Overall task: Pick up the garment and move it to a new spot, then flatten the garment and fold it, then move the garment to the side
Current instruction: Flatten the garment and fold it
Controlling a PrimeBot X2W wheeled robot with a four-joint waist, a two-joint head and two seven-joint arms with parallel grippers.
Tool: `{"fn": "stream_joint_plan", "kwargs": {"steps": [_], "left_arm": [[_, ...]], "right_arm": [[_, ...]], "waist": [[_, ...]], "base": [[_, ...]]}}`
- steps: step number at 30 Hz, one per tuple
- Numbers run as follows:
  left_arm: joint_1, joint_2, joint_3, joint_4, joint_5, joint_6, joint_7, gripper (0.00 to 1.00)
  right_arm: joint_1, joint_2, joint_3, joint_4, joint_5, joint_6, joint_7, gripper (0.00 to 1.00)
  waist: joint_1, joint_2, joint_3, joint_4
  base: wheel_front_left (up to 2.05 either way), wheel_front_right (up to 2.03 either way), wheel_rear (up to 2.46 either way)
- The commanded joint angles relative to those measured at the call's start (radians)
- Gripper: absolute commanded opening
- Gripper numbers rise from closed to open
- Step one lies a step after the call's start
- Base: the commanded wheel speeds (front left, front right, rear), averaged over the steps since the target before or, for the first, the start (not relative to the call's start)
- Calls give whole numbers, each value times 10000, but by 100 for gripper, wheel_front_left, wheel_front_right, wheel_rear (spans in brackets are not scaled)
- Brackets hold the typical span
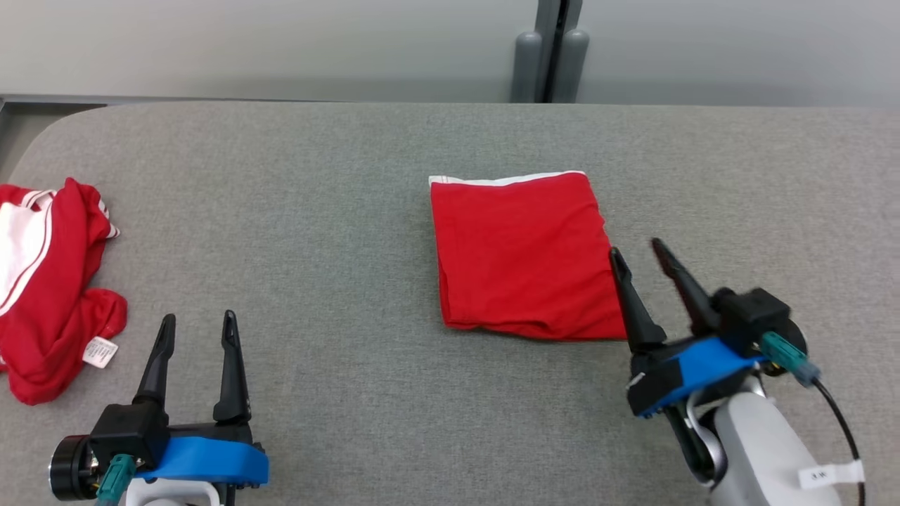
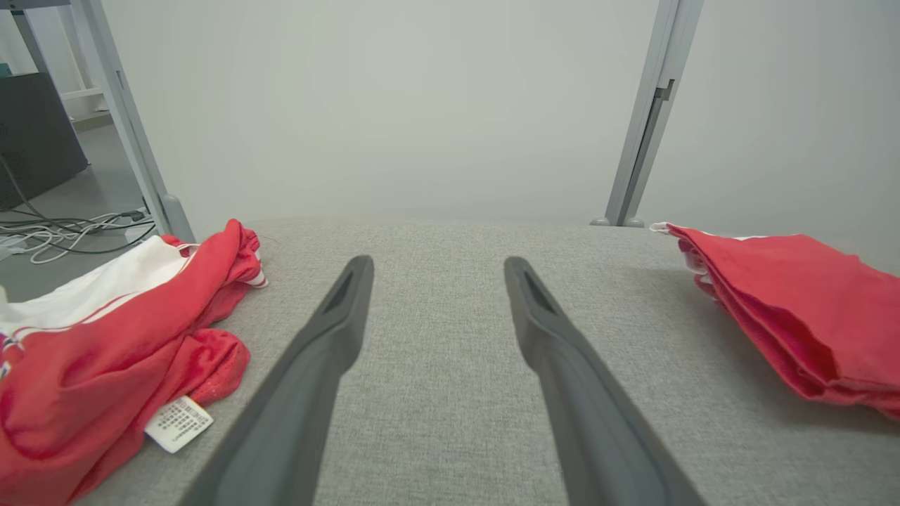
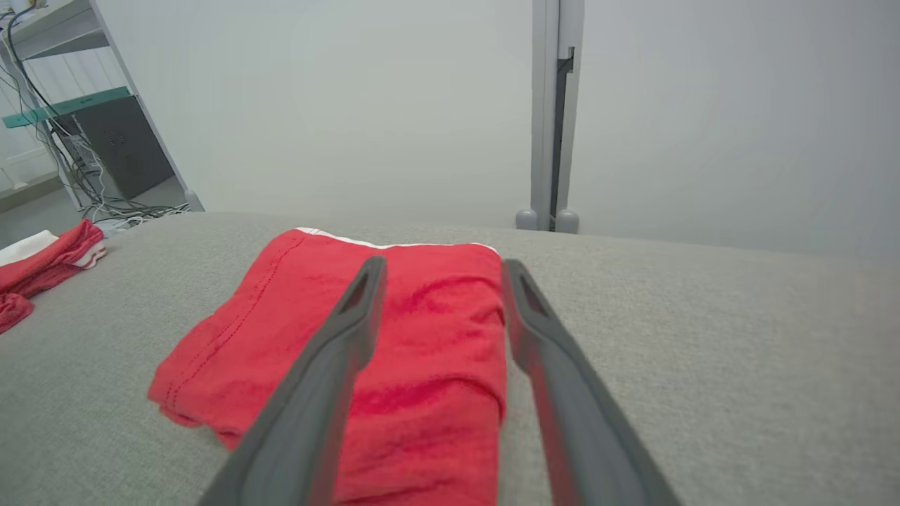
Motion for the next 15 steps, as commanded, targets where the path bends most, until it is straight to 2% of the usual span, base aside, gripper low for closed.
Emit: {"fn": "stream_joint_plan", "kwargs": {"steps": [1, 7, 15], "left_arm": [[113, -9, 12, 44, 72, 18, -29, 100], [222, -9, 58, 197, 126, 18, -29, 100], [565, -9, -31, 367, 174, 11, -29, 100]], "right_arm": [[329, -36, -273, -159, -180, 1, -32, 100], [1354, 106, -1336, -740, -438, 1, -32, 100], [2504, 227, -1654, -1246, -610, 1, -34, 100]], "waist": [[0, 0, -119, -142], [0, 0, -368, -330], [0, 0, -944, -320]], "base": [[0, 0, 0], [0, 0, 0], [0, 0, 0]]}}
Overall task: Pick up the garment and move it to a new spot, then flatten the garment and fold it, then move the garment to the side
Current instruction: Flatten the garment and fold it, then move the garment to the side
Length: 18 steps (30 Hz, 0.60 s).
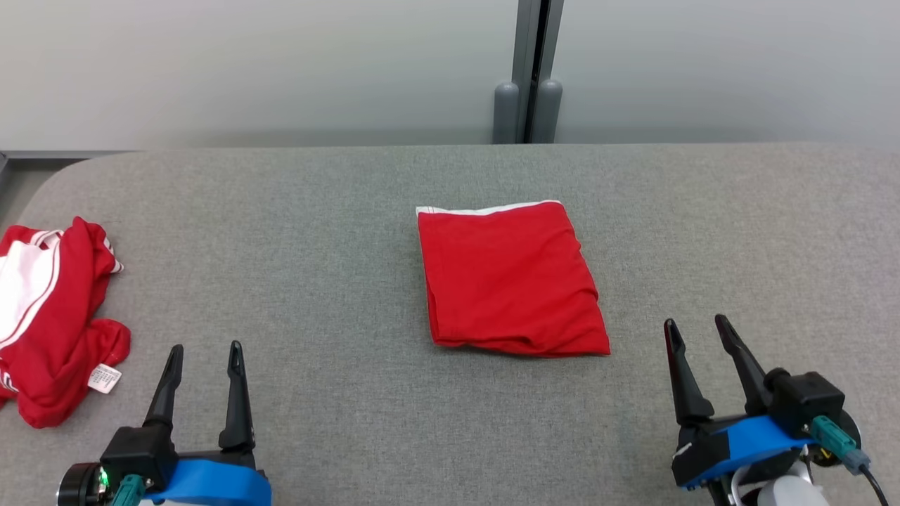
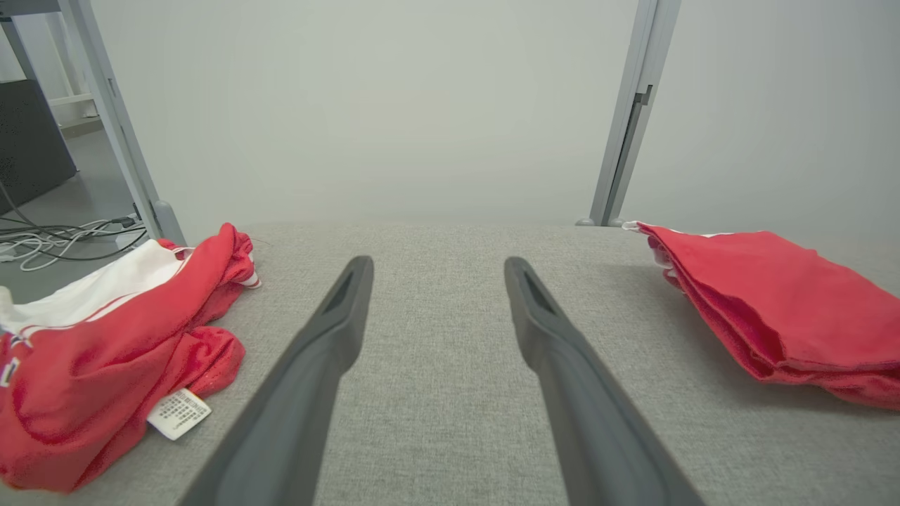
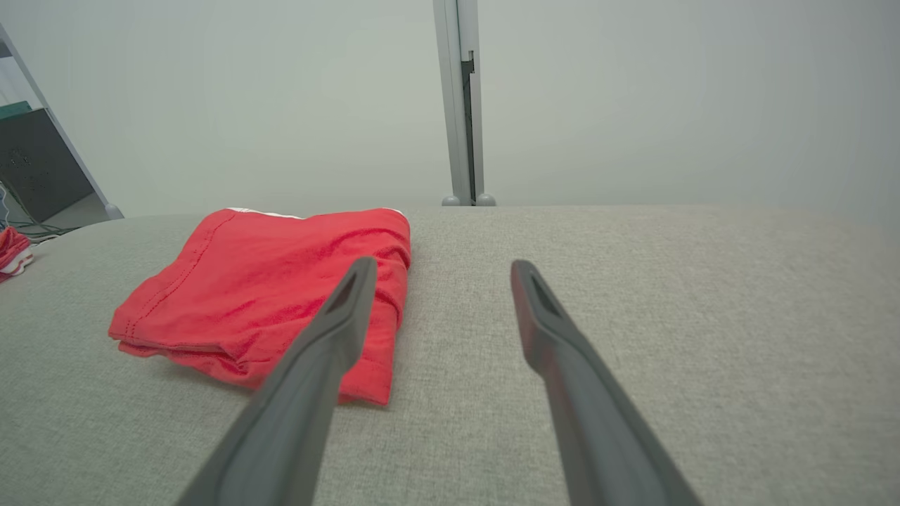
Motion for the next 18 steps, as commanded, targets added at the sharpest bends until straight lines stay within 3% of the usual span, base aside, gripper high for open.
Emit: {"fn": "stream_joint_plan", "kwargs": {"steps": [1, 18], "left_arm": [[183, -9, -46, 23, 82, 11, -27, 100], [702, -9, 18, 232, 114, 51, -27, 100]], "right_arm": [[280, 50, -53, -102, -99, 1, -34, 100], [1050, 71, -323, -169, -207, 1, -34, 100]], "waist": [[1, 0, -121, -14], [1, 0, -634, 10]], "base": [[0, 0, 0], [0, 0, 0]]}}
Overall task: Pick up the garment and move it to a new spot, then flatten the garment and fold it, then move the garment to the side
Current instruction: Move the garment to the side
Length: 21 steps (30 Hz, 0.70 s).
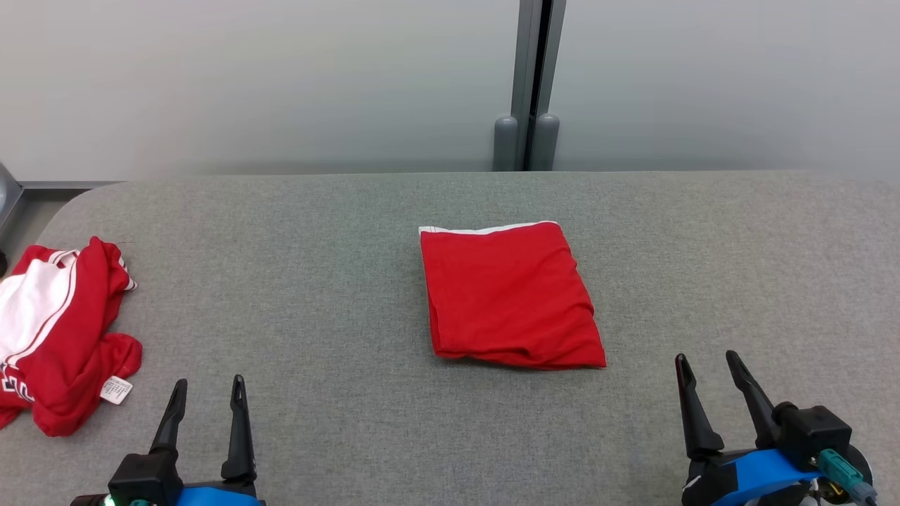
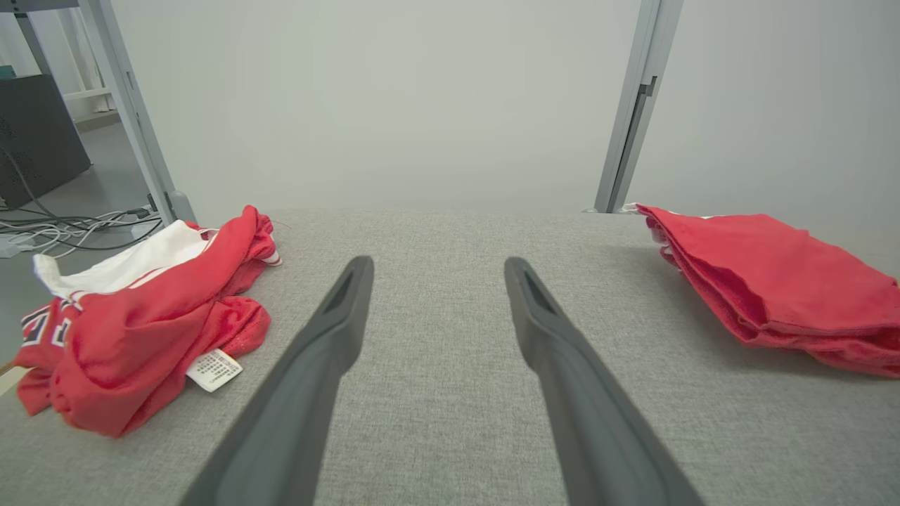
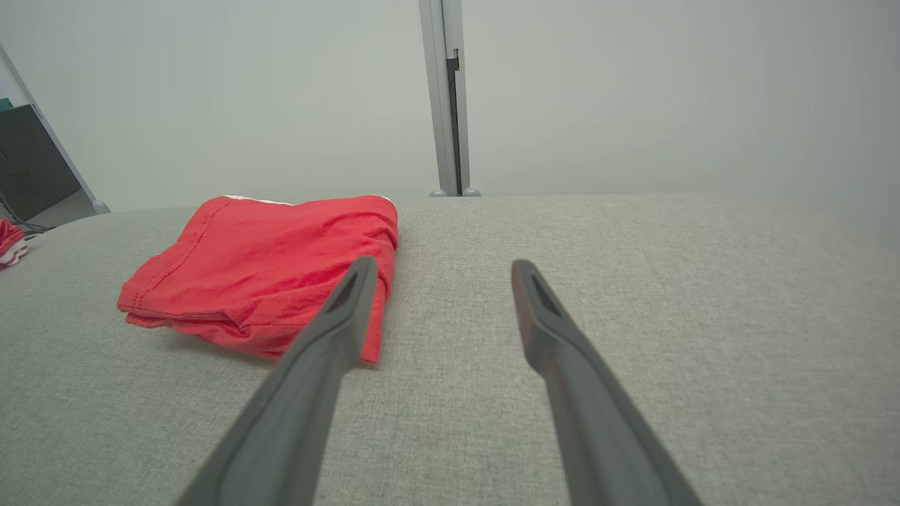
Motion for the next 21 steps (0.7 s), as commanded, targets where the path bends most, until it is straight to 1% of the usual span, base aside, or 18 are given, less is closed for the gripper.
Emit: {"fn": "stream_joint_plan", "kwargs": {"steps": [1, 21], "left_arm": [[133, -9, 5, 5, 30, 2, -27, 100], [86, -9, 53, -30, -78, 18, -27, 100]], "right_arm": [[162, -1, 13, 3, -23, 1, -36, 100], [2, 0, 141, 256, -82, 1, -36, 100]], "waist": [[1, 0, -2, -6], [1, 0, 27, -95]], "base": [[0, 0, 0], [0, 0, 0]]}}
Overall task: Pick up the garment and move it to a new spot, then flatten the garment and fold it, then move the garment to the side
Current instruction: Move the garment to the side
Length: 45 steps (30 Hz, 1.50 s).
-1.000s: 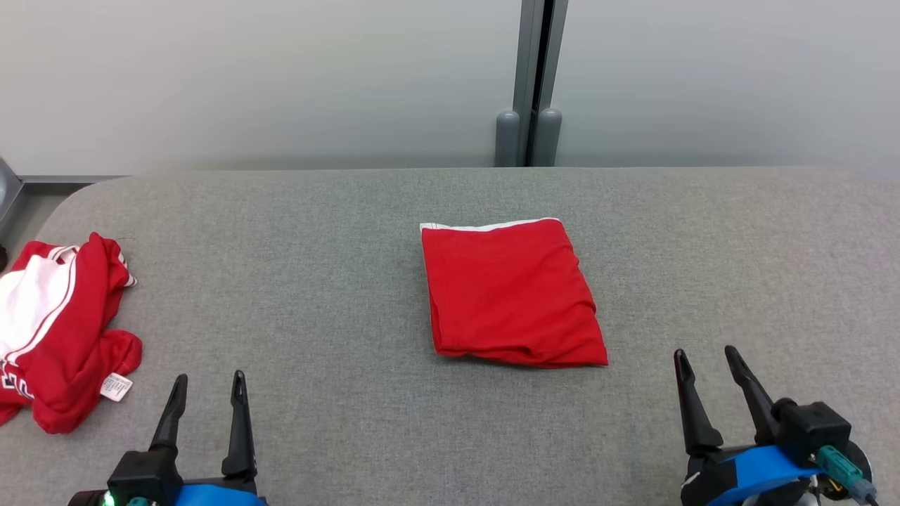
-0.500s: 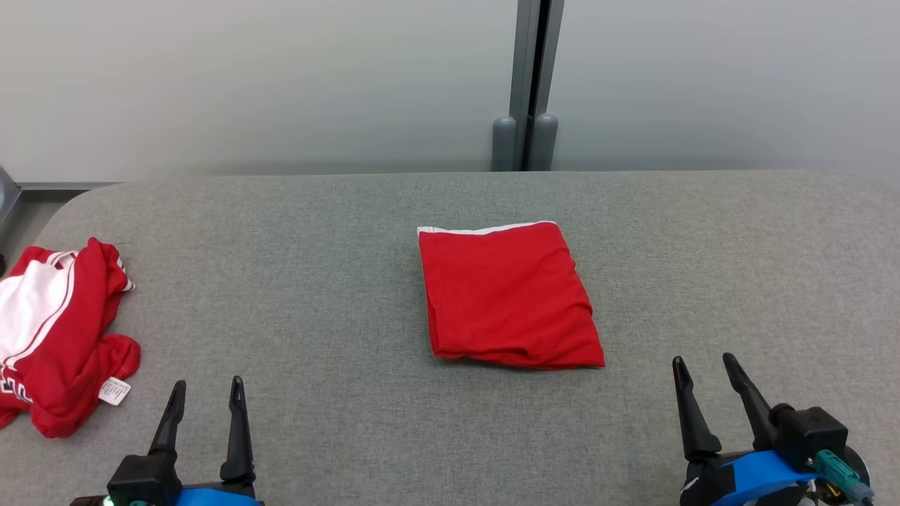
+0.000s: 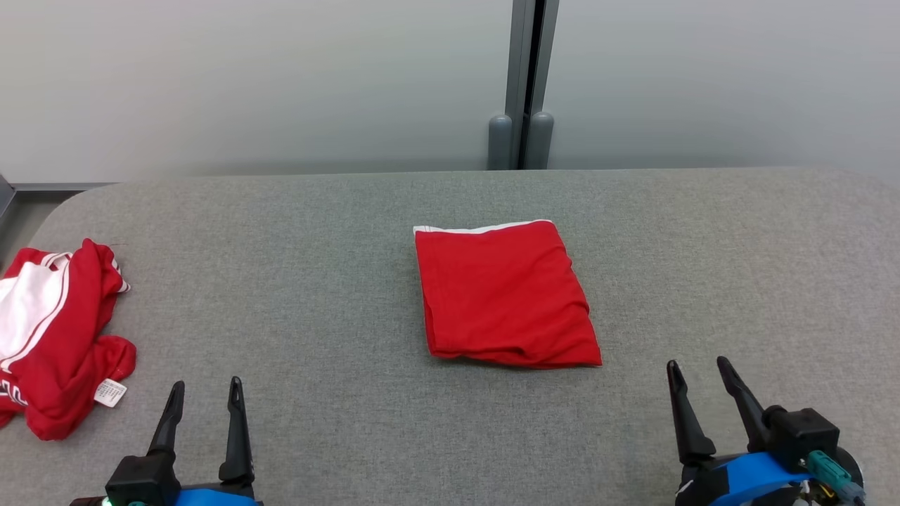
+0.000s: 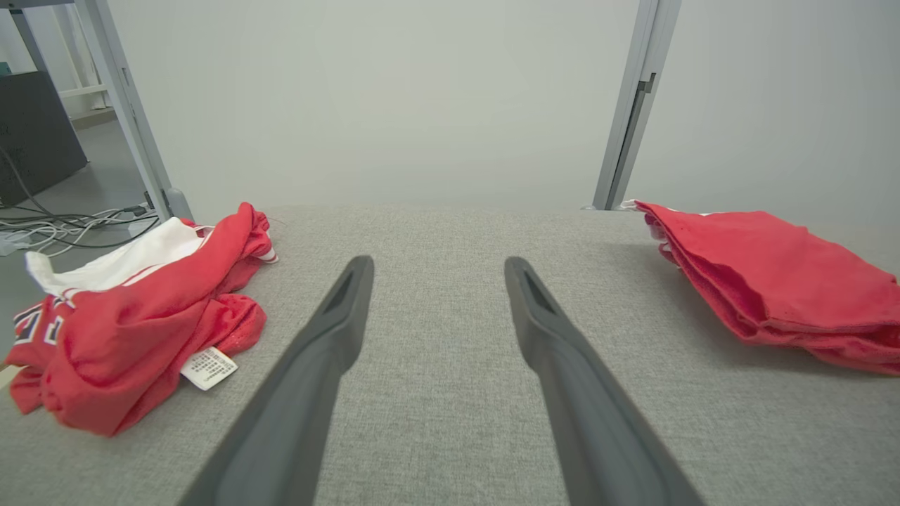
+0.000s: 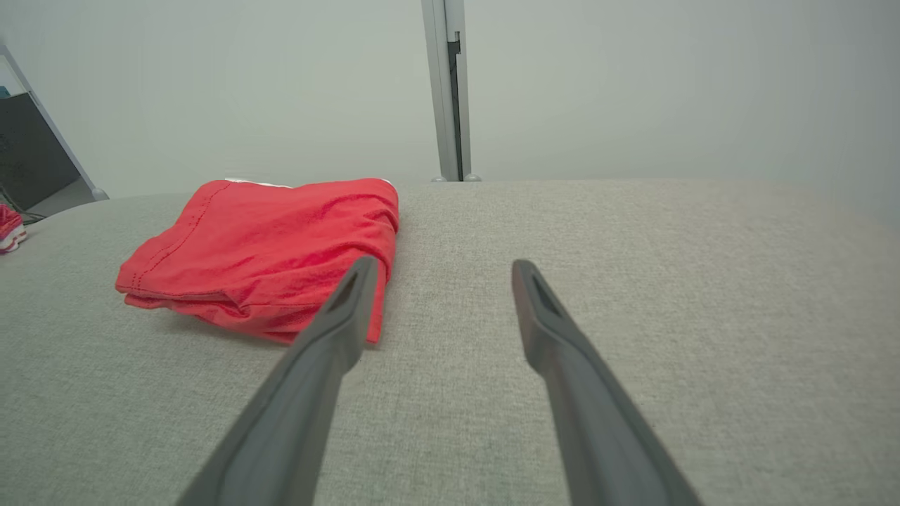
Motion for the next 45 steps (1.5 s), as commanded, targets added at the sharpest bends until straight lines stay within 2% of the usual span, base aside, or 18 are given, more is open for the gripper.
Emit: {"fn": "stream_joint_plan", "kwargs": {"steps": [1, 6, 11, 16, 25, 34, 39, 42, 43, 44, 45], "left_arm": [[26, -9, -3, -33, -73, 29, -27, 100], [-128, -9, -30, -83, -87, 67, -25, 100], [-399, -9, -58, -151, -98, 63, -25, 100], [-697, -7, -77, -197, -98, 33, -27, 100], [-1424, -9, -177, -258, -254, -6, -25, 100], [-1828, -9, -222, -279, -382, 1, -27, 100], [-1972, -9, -274, -283, -401, -2, -25, 100], [-2012, -9, -309, -292, -412, -3, -27, 100], [-2009, -9, -323, -298, -413, -3, -25, 100], [-2007, -9, -318, -304, -417, 6, -25, 100], [-1995, -9, -305, -328, -415, 27, -27, 100]], "right_arm": [[-89, -2, 55, 32, -69, 1, -36, 100], [-926, -5, 512, 292, -192, 1, -36, 100], [-2511, -54, 1199, 943, -553, 1, -36, 100], [-4529, -230, 1834, 2146, -737, 1, -36, 100], [-7290, -322, 2060, 5242, -845, 1, 239, 100], [-7748, -219, 2199, 7655, -611, 1, 217, 100], [-7796, -103, 2362, 8572, -572, 1, 283, 100], [-7781, -55, 2495, 8686, -598, 1, 206, 100], [-7762, -37, 2553, 8762, -543, 1, 168, 97], [-7751, -17, 2622, 8792, -485, 3, 162, 48], [-7751, -4, 2689, 8757, -421, 1, 125, 19]], "waist": [[0, -1, 15, 8], [0, -1, 175, 26], [0, -1, 517, 115], [0, -1, 1020, 245], [0, -1, 2098, 506], [0, -1, 2557, 594], [0, -1, 2672, 620], [0, -1, 2706, 640], [0, -1, 2714, 649], [0, -1, 2703, 638], [0, -1, 2681, 616]], "base": [[0, 0, 0], [0, 0, 0], [0, 0, 0], [0, 0, 0], [0, 0, 0], [0, 0, 0], [0, 0, 0], [0, 0, 0], [0, 0, 0], [0, 0, 0], [0, 0, 0]]}}
